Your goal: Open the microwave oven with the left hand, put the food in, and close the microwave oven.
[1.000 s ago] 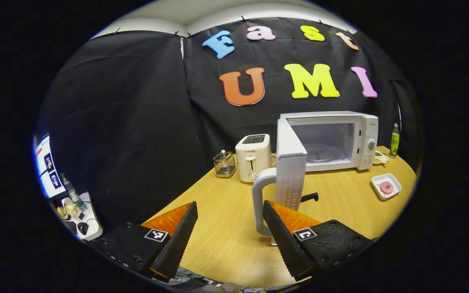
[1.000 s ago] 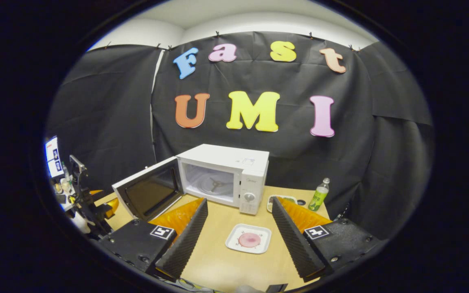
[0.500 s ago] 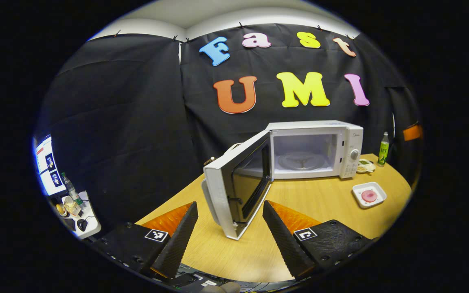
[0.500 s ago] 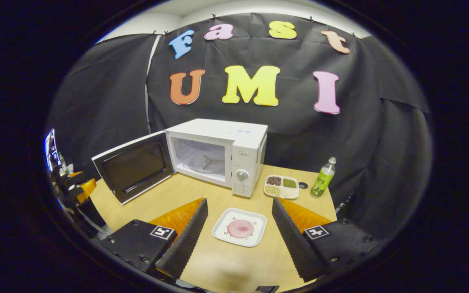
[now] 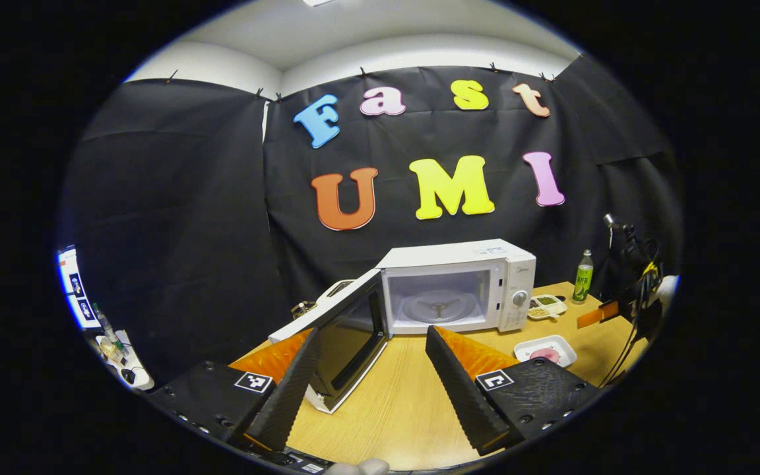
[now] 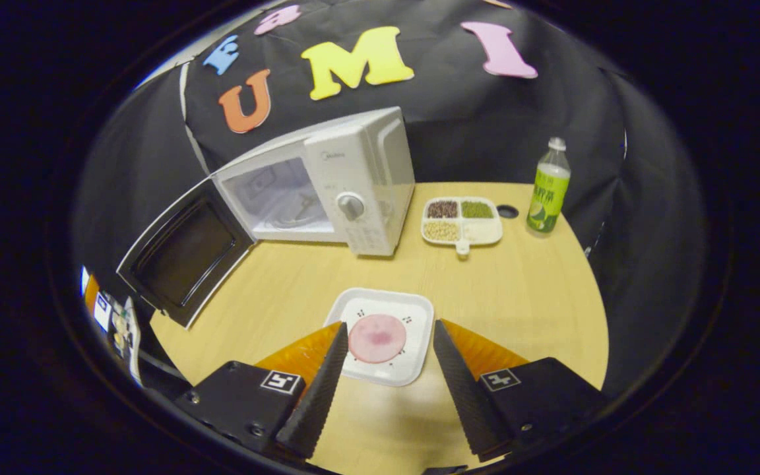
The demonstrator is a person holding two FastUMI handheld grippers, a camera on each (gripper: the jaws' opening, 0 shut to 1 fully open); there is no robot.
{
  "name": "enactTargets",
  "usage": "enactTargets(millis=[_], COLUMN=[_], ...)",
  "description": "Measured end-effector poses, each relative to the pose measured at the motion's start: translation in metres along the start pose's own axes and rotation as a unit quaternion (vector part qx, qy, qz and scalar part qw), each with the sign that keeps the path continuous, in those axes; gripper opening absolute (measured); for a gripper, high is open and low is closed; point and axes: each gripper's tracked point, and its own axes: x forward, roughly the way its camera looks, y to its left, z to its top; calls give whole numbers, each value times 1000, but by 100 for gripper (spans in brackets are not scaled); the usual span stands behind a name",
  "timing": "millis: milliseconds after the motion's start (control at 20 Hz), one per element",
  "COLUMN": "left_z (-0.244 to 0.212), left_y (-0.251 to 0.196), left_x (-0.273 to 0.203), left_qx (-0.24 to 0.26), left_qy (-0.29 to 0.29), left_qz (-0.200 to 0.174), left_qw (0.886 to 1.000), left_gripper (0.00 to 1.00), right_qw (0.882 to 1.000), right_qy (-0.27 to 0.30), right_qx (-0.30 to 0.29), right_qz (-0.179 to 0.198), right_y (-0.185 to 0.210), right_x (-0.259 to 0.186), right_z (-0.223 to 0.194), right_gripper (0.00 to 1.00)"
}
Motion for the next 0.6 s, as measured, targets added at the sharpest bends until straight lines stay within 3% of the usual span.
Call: enactTargets(millis=[150, 200, 300, 350, 400, 450, 500, 550, 600], left_z=[21, 27, 39, 44, 48, 52, 53, 55, 56], left_y=[-24, -30, -43, -48, -53, -55, -59, -61, -63], left_x=[-6, -8, -11, -12, -14, -15, -16, -19, -22], left_qx=[6, 3, -1, -2, -2, -1, 0, 1, 2], left_qy=[-8, -11, -13, -16, -20, -20, -18, -16, -15], left_qz=[-7, -8, -8, -5, -3, 2, 6, 10, 15], left_qw=[1000, 1000, 1000, 1000, 1000, 1000, 1000, 1000, 1000], left_gripper=[96, 96, 96, 95, 96, 96, 96, 96, 95], right_qw=[998, 997, 994, 993, 991, 989, 987, 984, 983], right_qy=[48, 62, 87, 99, 110, 120, 134, 148, 148], right_qx=[46, 54, 64, 67, 72, 78, 88, 99, 109], right_qz=[7, 10, 16, 17, 21, 18, 19, 19, 24], right_y=[-14, -17, -23, -26, -27, -31, -32, -33, -32], right_x=[32, 42, 60, 68, 74, 82, 86, 90, 94], right_z=[-16, -20, -27, -30, -31, -33, -36, -40, -35], right_gripper=[78, 61, 53, 63, 48, 56, 36, 33, 42])
